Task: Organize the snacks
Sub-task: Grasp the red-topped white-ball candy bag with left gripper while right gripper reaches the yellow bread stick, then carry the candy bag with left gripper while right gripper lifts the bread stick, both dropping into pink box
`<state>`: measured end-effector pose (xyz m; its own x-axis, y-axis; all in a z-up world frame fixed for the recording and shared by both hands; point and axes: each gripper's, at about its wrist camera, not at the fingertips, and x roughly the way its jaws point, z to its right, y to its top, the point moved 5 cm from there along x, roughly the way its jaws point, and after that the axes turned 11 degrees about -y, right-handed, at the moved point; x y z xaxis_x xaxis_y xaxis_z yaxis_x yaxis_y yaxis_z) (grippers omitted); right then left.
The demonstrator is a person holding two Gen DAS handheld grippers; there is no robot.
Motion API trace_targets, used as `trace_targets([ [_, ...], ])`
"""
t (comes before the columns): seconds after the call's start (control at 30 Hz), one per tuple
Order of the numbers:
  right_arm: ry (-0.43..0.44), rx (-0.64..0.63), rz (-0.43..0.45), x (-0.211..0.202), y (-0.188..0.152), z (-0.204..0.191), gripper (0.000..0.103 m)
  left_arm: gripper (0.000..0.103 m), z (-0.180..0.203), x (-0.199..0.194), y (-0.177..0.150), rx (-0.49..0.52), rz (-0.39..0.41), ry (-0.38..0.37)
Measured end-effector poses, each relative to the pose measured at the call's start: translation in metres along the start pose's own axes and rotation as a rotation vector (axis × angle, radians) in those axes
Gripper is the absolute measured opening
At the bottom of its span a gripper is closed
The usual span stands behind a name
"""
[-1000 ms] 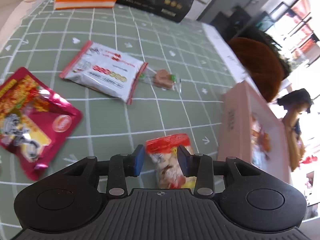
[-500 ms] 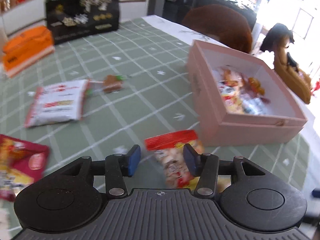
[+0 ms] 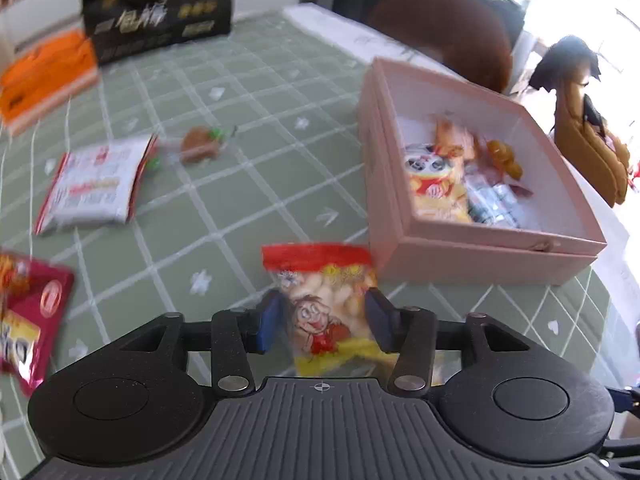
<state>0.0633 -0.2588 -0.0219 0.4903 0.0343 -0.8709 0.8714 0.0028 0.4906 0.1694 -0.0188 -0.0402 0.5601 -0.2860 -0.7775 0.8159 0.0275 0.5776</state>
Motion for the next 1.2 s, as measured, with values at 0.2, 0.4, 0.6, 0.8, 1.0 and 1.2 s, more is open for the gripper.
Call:
trace_targets([
  [0.2,0.014,-0.016,0.032,0.001,-0.002,-0.007,0.077,0.067,0.011,0.018,0.002,0.056,-0.037,0.058],
  [0.4,0.019,-0.036,0.061,0.001,-0.004,-0.010,0.081,0.061,0.010,0.014,-0.001,0.076,-0.034,0.056],
  [0.6,0.013,-0.122,0.019,-0.001,0.003,-0.024,0.080,0.058,-0.015,-0.043,-0.029,0.017,-0.012,0.000],
  [0.8,0.160,-0.207,0.058,-0.026,0.021,-0.082,0.068,0.056,-0.046,-0.091,-0.065,-0.133,0.003,-0.052],
  [1.0,0.250,-0.371,-0.016,-0.028,-0.002,-0.136,0.056,0.055,-0.068,-0.104,-0.085,-0.224,0.014,-0.093],
  [1.2,0.139,-0.542,-0.038,-0.018,-0.027,-0.157,0.029,0.055,-0.052,-0.101,-0.091,-0.192,-0.012,-0.156],
])
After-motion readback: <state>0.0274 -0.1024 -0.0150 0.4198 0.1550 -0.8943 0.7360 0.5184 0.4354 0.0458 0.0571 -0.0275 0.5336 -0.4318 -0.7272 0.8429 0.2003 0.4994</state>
